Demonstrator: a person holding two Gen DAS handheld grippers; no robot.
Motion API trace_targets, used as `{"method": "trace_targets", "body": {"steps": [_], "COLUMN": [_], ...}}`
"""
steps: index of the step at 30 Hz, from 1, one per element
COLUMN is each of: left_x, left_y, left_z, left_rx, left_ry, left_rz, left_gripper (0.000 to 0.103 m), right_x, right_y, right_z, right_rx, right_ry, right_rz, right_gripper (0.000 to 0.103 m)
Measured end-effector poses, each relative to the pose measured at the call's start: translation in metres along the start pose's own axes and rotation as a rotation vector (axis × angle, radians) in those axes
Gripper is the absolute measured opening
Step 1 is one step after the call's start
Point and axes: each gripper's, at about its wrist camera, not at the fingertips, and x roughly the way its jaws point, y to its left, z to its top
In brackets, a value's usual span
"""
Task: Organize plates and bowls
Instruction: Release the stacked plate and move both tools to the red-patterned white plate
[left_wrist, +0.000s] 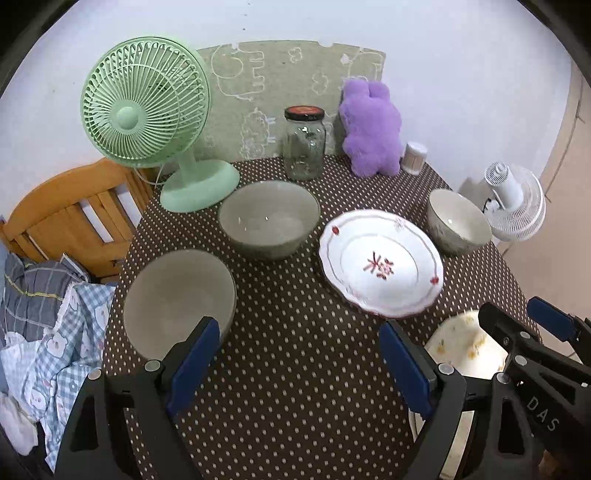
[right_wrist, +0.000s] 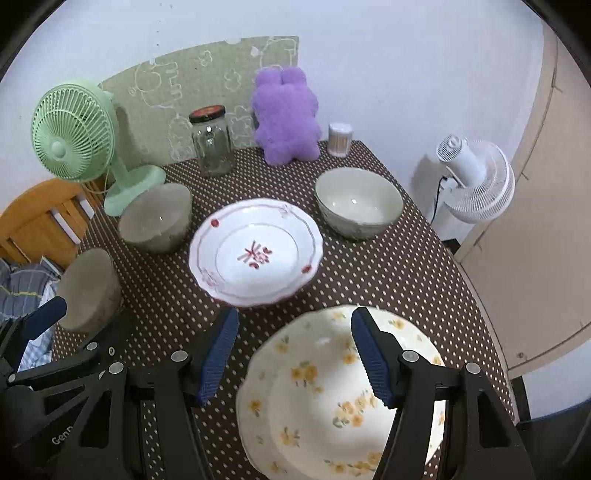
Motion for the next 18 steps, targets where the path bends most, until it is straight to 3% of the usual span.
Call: {"method": "trace_targets", "body": {"steps": [18], "left_x": [0.075], "left_y": [-0.015], "left_z": [0.051], "left_rx": [-0.057], "left_ry": [-0.002], "left_rz": [0.076], "left_gripper": [0.088], "right_x": [0.086], "right_y": [-0.019], "right_z": [0.063], "right_rx": [0.000], "right_ry": [0.014], "right_rz": [0.066], "right_gripper": [0.067]}}
